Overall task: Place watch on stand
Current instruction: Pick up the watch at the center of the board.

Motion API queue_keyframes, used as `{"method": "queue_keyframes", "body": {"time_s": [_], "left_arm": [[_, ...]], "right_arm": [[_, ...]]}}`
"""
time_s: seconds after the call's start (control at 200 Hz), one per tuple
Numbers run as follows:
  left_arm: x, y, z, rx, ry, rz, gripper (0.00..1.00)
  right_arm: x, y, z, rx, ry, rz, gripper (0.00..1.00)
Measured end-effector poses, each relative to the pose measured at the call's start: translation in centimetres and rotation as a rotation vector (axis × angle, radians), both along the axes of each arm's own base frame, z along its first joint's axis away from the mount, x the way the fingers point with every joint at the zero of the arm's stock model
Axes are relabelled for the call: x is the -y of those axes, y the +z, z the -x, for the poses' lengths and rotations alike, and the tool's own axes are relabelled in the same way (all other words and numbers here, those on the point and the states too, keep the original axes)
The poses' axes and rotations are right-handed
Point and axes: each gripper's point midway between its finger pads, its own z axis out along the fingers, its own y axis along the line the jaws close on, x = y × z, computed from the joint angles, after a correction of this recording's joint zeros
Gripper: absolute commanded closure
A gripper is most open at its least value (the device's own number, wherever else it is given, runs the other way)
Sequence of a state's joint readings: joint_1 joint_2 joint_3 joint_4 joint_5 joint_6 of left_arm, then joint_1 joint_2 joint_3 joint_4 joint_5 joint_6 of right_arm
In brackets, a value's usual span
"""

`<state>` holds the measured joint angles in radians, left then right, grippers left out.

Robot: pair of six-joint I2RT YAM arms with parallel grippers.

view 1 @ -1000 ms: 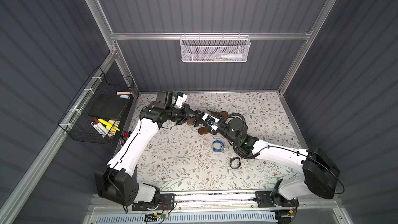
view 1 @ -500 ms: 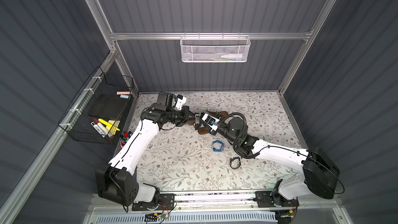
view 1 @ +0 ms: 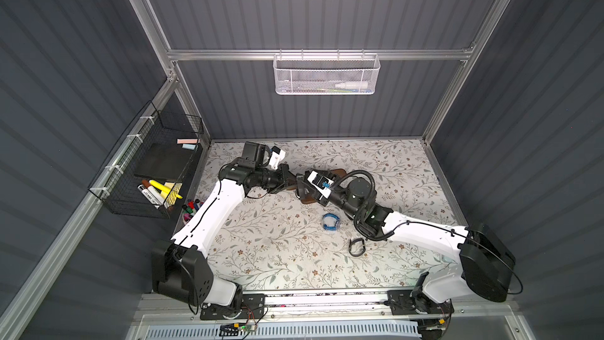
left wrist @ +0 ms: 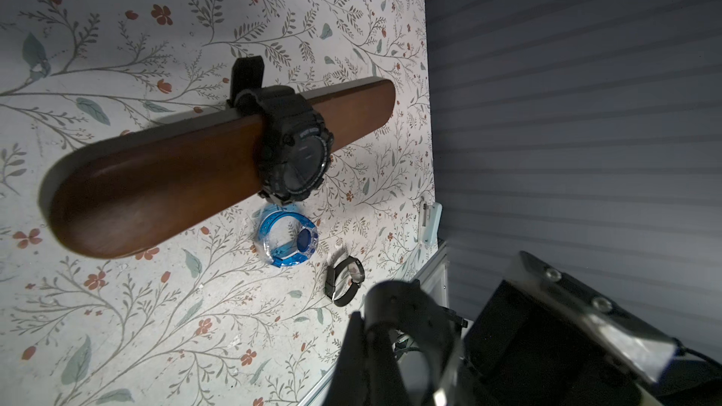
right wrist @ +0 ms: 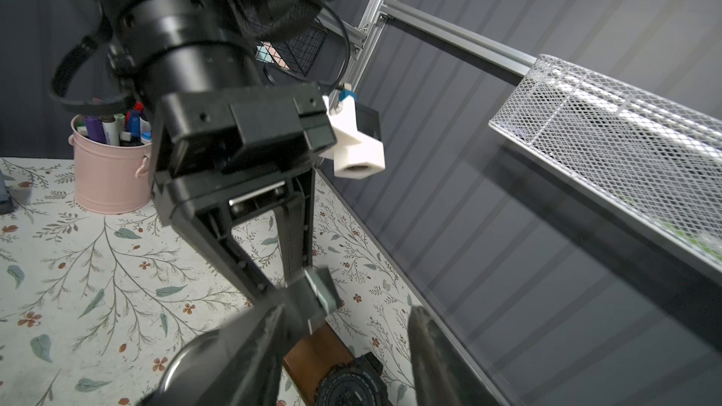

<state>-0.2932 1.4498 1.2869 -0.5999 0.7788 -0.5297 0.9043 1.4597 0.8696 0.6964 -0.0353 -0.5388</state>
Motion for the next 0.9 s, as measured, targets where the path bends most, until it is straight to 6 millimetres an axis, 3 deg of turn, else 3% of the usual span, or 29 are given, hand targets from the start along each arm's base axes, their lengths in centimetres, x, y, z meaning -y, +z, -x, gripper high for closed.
{"method": "queue_keyframes", "body": {"time_s": [0.22, 0.505, 0.675, 0.9], "left_arm": [[0.0, -0.8, 0.8, -0.065, 0.003, 0.01, 1.0], [-0.6, -1.2, 1.1, -0.114, 0.043, -0.031, 1.0], [-1.3, 0.4, 0.4, -0.043, 0.103, -0.037, 1.0], [-1.9, 3.6, -0.7, 0.101, 0.181, 0.001, 1.0]], "right_arm": [[0.1, 0.8, 0.2, -0.001, 0.005, -0.026, 0.48], [2.2, 3.8, 1.7, -0.003, -0.003, -0.083, 0.49], [1.3, 2.1, 2.7, -0.16, 0.02, -0.094, 0.42], [-1.5, 0.7, 4.0, -0.4, 0.058, -0.142, 0.44]]}}
